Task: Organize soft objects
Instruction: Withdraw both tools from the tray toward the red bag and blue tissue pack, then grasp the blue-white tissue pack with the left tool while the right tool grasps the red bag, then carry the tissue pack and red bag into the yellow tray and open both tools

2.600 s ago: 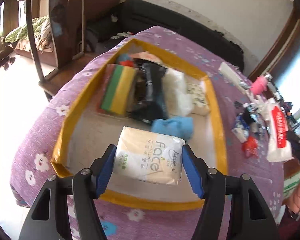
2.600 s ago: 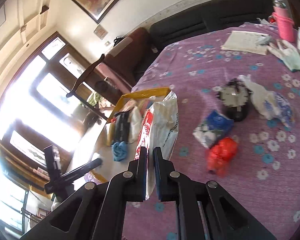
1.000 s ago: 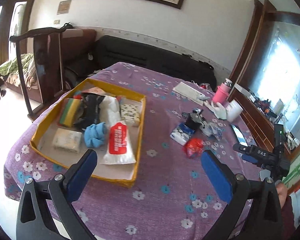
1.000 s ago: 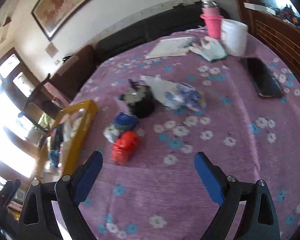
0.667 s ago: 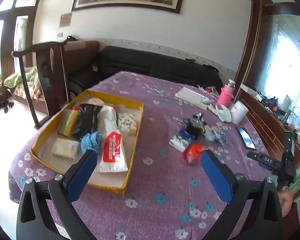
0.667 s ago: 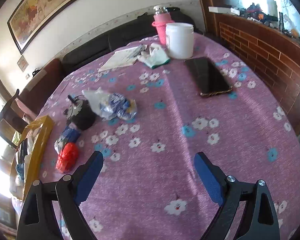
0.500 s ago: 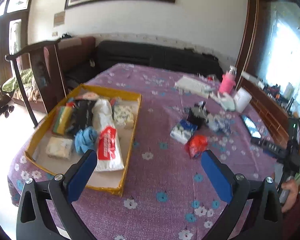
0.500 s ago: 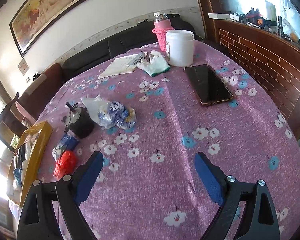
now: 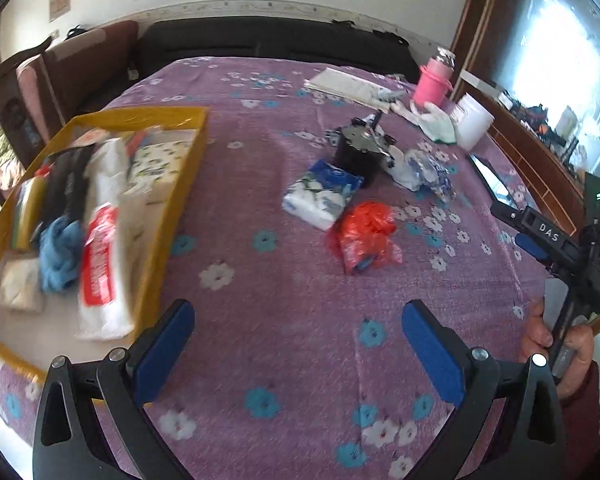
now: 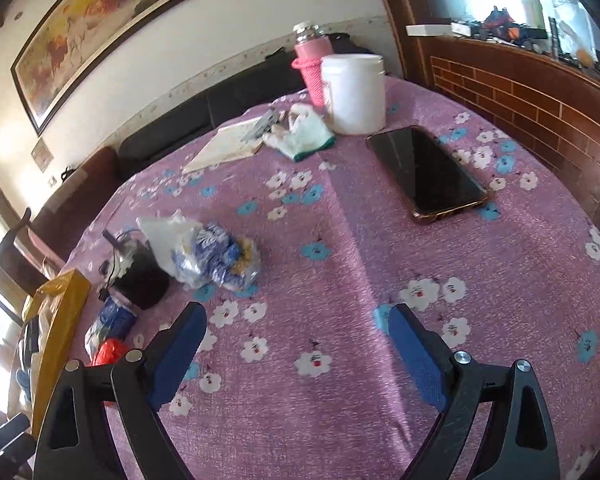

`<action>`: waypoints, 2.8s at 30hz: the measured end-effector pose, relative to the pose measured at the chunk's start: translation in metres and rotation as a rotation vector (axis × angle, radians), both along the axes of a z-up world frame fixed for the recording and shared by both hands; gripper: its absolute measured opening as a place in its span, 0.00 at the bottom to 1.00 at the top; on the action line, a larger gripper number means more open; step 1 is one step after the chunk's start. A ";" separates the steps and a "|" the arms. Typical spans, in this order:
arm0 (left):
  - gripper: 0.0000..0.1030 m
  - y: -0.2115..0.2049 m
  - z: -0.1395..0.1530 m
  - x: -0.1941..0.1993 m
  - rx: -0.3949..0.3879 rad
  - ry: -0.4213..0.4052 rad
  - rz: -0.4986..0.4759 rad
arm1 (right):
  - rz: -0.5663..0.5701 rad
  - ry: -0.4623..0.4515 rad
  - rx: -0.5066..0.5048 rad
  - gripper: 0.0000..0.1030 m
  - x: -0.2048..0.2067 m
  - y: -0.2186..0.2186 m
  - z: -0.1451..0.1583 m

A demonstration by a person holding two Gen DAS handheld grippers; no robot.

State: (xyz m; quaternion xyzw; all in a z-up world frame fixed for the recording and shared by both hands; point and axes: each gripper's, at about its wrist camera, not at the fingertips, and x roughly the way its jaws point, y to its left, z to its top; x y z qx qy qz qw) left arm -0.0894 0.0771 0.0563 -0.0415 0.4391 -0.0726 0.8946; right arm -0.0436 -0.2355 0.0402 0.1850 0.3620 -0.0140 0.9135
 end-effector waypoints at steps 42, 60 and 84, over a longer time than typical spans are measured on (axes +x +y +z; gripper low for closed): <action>0.52 -0.036 -0.042 0.098 0.119 0.172 -0.112 | 0.009 0.079 0.055 0.92 0.011 -0.006 -0.015; 0.61 -0.023 -0.043 0.042 -0.019 0.084 -0.125 | 0.319 0.076 0.090 0.92 -0.009 0.057 0.005; 0.44 0.174 0.017 -0.054 -0.223 -0.032 0.158 | 0.468 0.201 -0.140 0.42 -0.016 0.159 -0.008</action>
